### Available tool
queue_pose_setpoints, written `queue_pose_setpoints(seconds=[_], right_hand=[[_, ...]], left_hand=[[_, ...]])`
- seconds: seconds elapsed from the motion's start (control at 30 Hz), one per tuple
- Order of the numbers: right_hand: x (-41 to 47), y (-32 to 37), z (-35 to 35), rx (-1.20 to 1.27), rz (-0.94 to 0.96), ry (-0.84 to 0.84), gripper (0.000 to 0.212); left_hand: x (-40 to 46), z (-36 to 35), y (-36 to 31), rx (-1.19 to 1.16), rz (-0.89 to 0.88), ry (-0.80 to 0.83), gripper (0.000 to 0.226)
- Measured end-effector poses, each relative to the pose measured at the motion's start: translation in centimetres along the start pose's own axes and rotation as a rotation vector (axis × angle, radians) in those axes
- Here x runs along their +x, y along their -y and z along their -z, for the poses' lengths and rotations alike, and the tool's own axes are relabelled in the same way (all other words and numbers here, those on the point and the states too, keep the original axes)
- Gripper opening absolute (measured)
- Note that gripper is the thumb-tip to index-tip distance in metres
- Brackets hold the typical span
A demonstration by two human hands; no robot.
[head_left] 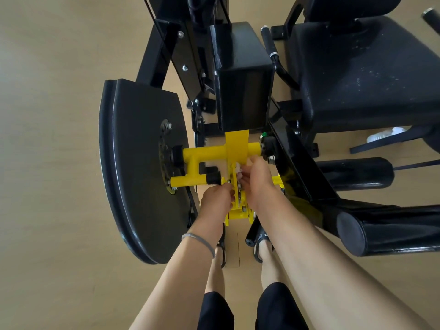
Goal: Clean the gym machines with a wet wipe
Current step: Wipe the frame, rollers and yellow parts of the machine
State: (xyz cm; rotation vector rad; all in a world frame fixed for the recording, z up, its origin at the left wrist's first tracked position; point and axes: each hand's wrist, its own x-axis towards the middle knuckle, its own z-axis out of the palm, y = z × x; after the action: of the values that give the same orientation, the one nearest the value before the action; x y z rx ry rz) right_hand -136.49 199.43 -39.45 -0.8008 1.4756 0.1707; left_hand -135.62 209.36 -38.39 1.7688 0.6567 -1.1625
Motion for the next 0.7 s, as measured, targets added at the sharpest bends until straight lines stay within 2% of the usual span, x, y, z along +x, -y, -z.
queue_pose_setpoints(seconds=[0.1,0.17,0.23,0.3,0.33,0.4,0.5,0.57,0.63,0.7], right_hand=[[-0.9,-0.3,0.1,-0.006,0.062,0.023,0.044],[-2.1,-0.3,0.1,-0.091,0.157,0.029,0.026],[-3.2,-0.3,-0.3,-0.198,0.323,0.074,0.021],[-3.8,-0.3,-1.1,-0.322,0.466,0.114,0.030],[-4.1,-0.4,-1.3,-0.361,0.499,0.109,0.035],[-4.4,-0.4,-1.3,-0.304,0.468,0.090,0.040],[-4.2,-1.1,-0.8,-0.153,0.387,0.072,0.041],[-3.5,-1.5,-0.6,-0.058,0.338,0.076,0.039],[-2.6,-1.4,-0.2,0.026,0.307,0.090,0.036],[-2.6,-0.7,0.5,-0.016,0.315,0.073,0.039]], left_hand=[[-0.1,0.0,-0.3,-0.010,0.010,-0.003,0.025],[-0.5,-0.2,-0.7,0.068,-0.036,-0.013,0.026],[-1.8,0.0,-1.3,0.267,-0.232,-0.037,0.022],[-2.9,1.1,-1.9,0.486,-0.556,-0.194,0.007],[-3.1,1.9,-2.4,0.598,-0.713,-0.305,0.012],[-1.7,3.4,-3.4,0.802,-0.848,-0.381,0.030],[0.7,3.8,-4.3,1.035,-0.800,-0.276,0.039],[1.4,2.6,-4.4,1.145,-0.847,-0.266,0.036],[1.8,1.6,-4.2,1.087,-0.863,-0.247,0.030],[2.0,1.3,-4.1,0.945,-0.770,-0.203,0.024]])
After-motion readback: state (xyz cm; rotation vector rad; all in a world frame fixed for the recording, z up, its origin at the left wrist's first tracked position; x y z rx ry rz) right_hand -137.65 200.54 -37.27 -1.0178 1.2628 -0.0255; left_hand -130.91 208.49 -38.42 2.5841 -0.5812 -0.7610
